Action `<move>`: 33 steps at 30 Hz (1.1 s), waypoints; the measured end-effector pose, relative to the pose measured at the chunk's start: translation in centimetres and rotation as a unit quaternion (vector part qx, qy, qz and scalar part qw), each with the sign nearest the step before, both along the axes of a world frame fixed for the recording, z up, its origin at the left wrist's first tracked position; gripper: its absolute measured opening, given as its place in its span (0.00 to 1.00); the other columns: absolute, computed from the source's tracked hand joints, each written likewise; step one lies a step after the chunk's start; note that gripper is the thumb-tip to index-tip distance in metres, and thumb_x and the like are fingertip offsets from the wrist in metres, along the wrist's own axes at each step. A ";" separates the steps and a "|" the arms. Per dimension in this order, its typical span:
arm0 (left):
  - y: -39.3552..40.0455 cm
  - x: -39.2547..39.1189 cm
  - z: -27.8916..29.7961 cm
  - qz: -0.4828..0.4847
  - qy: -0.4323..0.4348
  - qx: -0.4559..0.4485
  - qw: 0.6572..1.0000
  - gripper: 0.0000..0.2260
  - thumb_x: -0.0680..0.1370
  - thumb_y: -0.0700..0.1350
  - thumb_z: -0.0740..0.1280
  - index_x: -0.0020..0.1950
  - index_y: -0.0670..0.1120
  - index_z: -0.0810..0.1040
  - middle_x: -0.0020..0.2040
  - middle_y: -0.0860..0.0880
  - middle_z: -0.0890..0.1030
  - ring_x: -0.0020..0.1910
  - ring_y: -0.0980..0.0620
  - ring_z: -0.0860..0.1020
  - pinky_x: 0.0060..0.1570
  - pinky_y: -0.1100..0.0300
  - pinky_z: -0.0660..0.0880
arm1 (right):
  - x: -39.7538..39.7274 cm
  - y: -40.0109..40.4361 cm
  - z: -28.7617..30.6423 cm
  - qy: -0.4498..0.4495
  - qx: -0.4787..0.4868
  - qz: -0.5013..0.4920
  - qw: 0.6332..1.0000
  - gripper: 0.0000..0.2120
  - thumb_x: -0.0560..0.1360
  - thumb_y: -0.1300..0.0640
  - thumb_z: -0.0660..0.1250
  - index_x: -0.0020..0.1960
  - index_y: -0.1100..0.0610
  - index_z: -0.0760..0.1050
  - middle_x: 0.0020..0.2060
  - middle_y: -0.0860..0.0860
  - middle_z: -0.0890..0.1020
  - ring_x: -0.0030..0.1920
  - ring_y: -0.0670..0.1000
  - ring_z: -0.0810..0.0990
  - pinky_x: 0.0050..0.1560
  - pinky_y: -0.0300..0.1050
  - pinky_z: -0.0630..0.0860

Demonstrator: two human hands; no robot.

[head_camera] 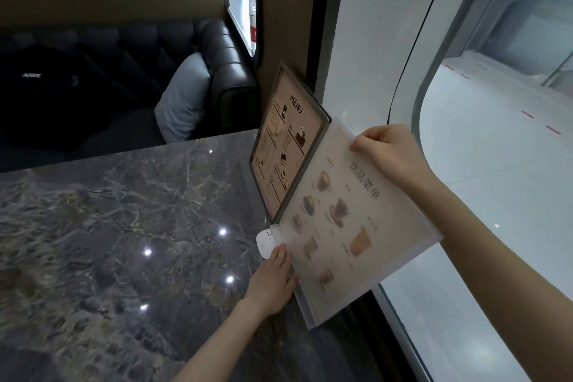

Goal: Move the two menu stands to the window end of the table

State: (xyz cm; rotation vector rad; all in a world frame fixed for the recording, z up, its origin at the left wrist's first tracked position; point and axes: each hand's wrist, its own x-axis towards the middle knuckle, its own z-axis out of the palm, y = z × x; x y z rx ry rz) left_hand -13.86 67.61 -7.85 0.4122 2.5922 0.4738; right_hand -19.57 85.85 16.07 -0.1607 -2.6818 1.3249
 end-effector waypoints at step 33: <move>0.1 -0.8 2.8 0.072 0.003 0.108 0.992 0.20 0.82 0.47 0.52 0.71 0.41 0.65 0.74 0.45 0.65 0.72 0.49 0.63 0.67 0.60 0.60 | -0.7 -0.6 0.7 0.027 0.084 0.043 0.995 0.15 0.73 0.56 0.64 0.58 0.60 0.74 0.46 0.53 0.79 0.49 0.52 0.77 0.48 0.45 0.72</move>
